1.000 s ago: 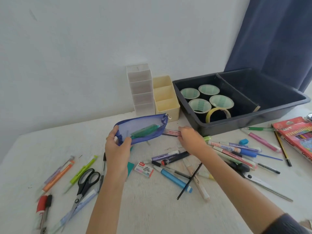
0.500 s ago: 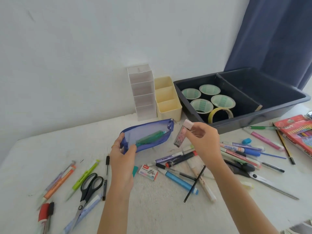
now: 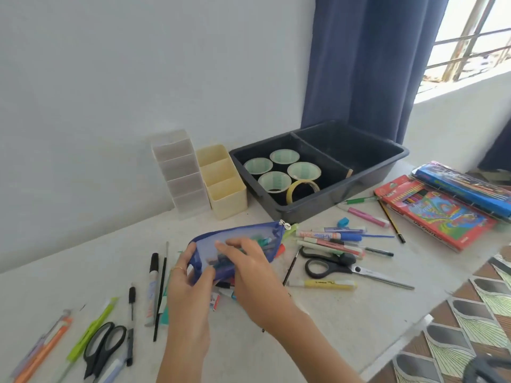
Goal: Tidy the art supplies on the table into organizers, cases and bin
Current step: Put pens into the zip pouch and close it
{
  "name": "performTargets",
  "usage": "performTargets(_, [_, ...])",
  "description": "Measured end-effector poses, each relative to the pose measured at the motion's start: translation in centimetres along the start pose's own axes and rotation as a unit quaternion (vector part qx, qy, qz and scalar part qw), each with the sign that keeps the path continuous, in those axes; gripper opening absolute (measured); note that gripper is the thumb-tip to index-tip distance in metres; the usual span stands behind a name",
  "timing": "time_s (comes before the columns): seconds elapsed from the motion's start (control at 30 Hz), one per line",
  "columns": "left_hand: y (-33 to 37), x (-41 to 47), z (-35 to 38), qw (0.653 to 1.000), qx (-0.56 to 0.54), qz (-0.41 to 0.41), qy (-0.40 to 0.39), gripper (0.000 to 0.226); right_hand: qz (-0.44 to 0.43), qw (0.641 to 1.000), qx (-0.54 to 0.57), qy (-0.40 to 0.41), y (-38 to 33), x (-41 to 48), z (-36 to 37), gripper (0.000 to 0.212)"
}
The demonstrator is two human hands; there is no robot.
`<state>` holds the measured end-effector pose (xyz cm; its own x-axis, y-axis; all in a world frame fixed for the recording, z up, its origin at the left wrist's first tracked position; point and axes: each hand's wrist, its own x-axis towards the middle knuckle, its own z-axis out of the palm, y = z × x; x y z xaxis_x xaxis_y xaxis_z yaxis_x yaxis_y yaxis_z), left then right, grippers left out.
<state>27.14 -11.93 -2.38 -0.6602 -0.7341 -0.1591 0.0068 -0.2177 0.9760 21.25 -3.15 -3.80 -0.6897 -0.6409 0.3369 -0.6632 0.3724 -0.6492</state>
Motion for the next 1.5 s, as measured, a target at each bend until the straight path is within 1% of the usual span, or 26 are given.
performTargets(0.07, [-0.1,-0.2,0.2,1.000,0.000,-0.010,-0.003,0.048,-0.002,0.999,0.027,0.039,-0.3,-0.6,-0.5,0.045])
performTargets(0.13, [-0.4,-0.3,0.3,1.000,0.005,-0.019,-0.013,0.048,0.002,0.989,0.052,0.137,-0.1,-1.0,-1.3,0.038])
performTargets(0.17, [-0.4,-0.4,0.4,1.000,0.006,-0.023,-0.018,0.049,0.006,0.977,0.052,0.207,0.4,-1.2,-1.6,0.034])
performTargets(0.23, [-0.3,-0.5,0.6,0.999,0.007,-0.030,-0.023,0.048,0.045,0.931,0.043,0.359,1.7,-1.3,-2.9,0.027])
performTargets(0.27, [-0.2,-0.5,0.7,0.999,0.006,-0.034,-0.025,0.047,0.082,0.906,0.027,0.414,2.7,-1.3,-3.7,0.024])
performTargets(0.3, [-0.2,-0.5,0.7,0.999,0.003,-0.036,-0.025,0.046,0.122,0.890,0.006,0.440,3.9,-1.3,-4.5,0.024])
performTargets(0.33, [-0.1,-0.5,0.8,0.999,0.002,-0.037,-0.026,0.046,0.167,0.889,-0.019,0.426,5.2,-1.2,-5.3,0.023])
performTargets(0.37, [-0.1,-0.5,0.8,0.999,0.001,-0.037,-0.026,0.046,0.212,0.903,-0.052,0.370,6.7,-1.1,-5.8,0.023])
performTargets(0.43, [0.0,-0.3,0.8,0.999,0.003,-0.037,-0.030,0.047,0.279,0.928,-0.142,0.202,9.4,-0.9,-6.3,0.026])
performTargets(0.5, [0.1,-0.2,0.9,0.999,0.002,-0.039,-0.037,0.047,0.303,0.926,-0.214,0.077,10.9,-0.8,-6.5,0.033])
performTargets(0.53, [0.1,-0.1,1.0,0.998,0.001,-0.041,-0.040,0.047,0.300,0.922,-0.242,0.043,11.4,-0.8,-6.5,0.033])
performTargets(0.6, [0.1,0.2,1.1,0.998,0.002,-0.045,-0.046,0.047,0.283,0.918,-0.279,0.011,11.8,-0.7,-6.4,0.032])
performTargets(0.7, [0.0,0.4,1.1,0.997,0.002,-0.053,-0.056,0.049,0.264,0.914,-0.309,0.003,12.2,-0.7,-6.3,0.029])
performTargets(0.77, [0.0,0.4,0.9,0.996,-0.001,-0.059,-0.059,0.048,0.239,0.926,-0.291,0.036,12.4,-0.8,-6.5,0.026])
performTargets(0.83, [0.2,0.3,0.9,0.996,-0.010,-0.058,-0.066,0.047,0.213,0.945,-0.198,0.147,12.2,-0.9,-6.9,0.021])
performTargets(0.87, [0.2,0.3,1.0,0.996,-0.011,-0.058,-0.067,0.047,0.202,0.946,-0.145,0.209,11.7,-1.0,-7.4,0.018])
performTargets(0.93, [0.1,0.2,1.3,0.996,-0.011,-0.057,-0.067,0.047,0.173,0.933,-0.043,0.314,10.5,-1.0,-8.8,0.016])
performTargets(1.0, [0.0,0.1,1.9,0.996,-0.012,-0.054,-0.070,0.048,0.137,0.912,0.042,0.384,8.5,-0.9,-10.6,0.029])
performTargets(1.07, [-0.1,-0.2,2.7,0.995,-0.010,-0.057,-0.077,0.048,0.111,0.896,0.124,0.412,6.7,-0.6,-12.2,0.046])
performTargets(1.13, [-0.3,-0.6,3.5,0.995,-0.011,-0.059,-0.081,0.048,0.093,0.885,0.205,0.408,5.4,-0.6,-13.2,0.057])
performTargets(1.17, [-0.4,-0.8,4.0,0.995,-0.011,-0.060,-0.084,0.048,0.092,0.881,0.240,0.398,5.0,-0.5,-13.4,0.058])
performTargets(1.23, [-0.7,-1.2,4.9,0.994,-0.014,-0.059,-0.087,0.049,0.101,0.878,0.295,0.364,4.6,-0.4,-13.3,0.053])
performTargets(1.3, [-1.2,-1.5,5.7,0.994,-0.012,-0.061,-0.085,0.049,0.137,0.882,0.322,0.317,4.6,-0.4,-12.3,0.045])
performTargets(1.43, [-1.9,-1.7,6.9,0.996,0.012,-0.054,-0.066,0.051,0.235,0.893,0.317,0.216,6.3,-0.9,-9.5,0.023])
performTargets(1.47, [-1.9,-1.7,7.1,0.997,0.033,-0.042,-0.064,0.053,0.253,0.909,0.270,0.191,7.0,-1.0,-9.1,0.017])
performTargets(1.5, [-2.0,-1.8,7.3,0.996,0.055,-0.029,-0.064,0.054,0.252,0.937,0.180,0.165,7.8,-1.1,-8.8,0.013])
